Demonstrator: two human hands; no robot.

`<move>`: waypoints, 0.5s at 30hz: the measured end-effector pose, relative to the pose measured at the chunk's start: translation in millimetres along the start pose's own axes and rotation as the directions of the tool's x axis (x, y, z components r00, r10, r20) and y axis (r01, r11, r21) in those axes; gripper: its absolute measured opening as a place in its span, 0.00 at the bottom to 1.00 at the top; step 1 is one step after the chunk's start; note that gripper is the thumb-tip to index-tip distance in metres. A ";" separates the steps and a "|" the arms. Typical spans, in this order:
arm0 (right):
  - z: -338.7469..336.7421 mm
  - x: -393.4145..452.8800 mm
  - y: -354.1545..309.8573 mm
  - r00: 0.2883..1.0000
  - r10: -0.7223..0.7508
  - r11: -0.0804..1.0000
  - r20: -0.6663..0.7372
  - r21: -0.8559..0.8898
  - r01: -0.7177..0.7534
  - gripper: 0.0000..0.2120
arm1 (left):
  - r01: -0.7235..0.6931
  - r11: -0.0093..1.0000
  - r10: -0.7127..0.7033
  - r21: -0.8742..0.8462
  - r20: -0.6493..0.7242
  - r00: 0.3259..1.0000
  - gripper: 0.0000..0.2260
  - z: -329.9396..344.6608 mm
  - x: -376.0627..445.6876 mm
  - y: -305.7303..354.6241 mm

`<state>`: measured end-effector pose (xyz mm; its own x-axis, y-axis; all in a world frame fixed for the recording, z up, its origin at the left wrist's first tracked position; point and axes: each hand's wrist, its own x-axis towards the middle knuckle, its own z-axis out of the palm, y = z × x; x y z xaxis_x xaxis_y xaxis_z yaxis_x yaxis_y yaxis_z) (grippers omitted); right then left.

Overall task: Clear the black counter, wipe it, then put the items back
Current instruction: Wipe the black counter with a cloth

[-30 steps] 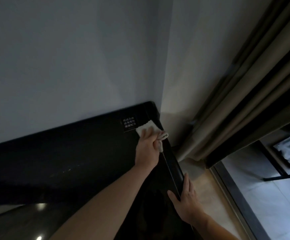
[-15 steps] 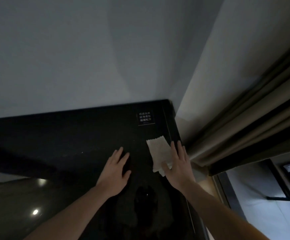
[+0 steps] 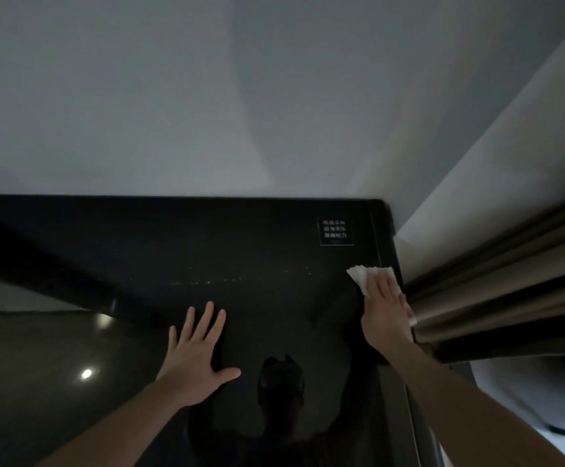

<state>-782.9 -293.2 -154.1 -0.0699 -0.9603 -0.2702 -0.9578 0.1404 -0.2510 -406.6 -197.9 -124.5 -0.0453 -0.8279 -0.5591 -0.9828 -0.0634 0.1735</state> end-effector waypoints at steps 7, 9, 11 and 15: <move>20.8 11.9 -73.2 0.970 0.240 0.965 -0.049 0.124 -0.232 0.34 | -0.117 0.993 0.118 -0.010 0.038 0.992 0.49 -11.3 -0.3 -20.4; 30.4 10.4 -106.7 0.976 0.216 0.970 -0.019 0.120 -0.213 0.33 | -0.164 0.986 0.165 -0.034 0.028 0.986 0.47 -17.7 -2.7 -39.5; 41.6 0.5 -152.7 0.987 0.160 0.982 -0.031 0.108 -0.156 0.33 | -0.151 0.988 0.151 -0.044 -0.005 0.989 0.47 -23.8 -6.6 -65.7; 76.0 -31.8 -259.0 0.999 -0.035 0.997 -0.026 0.073 0.037 0.40 | 0.001 0.999 -0.003 -0.040 -0.043 0.999 0.51 -30.5 -15.9 -135.1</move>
<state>-511.5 -280.7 -151.2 -0.0435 -0.9705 -0.2370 -0.9369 0.1219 -0.3276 -267.7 -193.2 -114.3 -0.0350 -0.8510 -0.5239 -0.9750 -0.0861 0.2049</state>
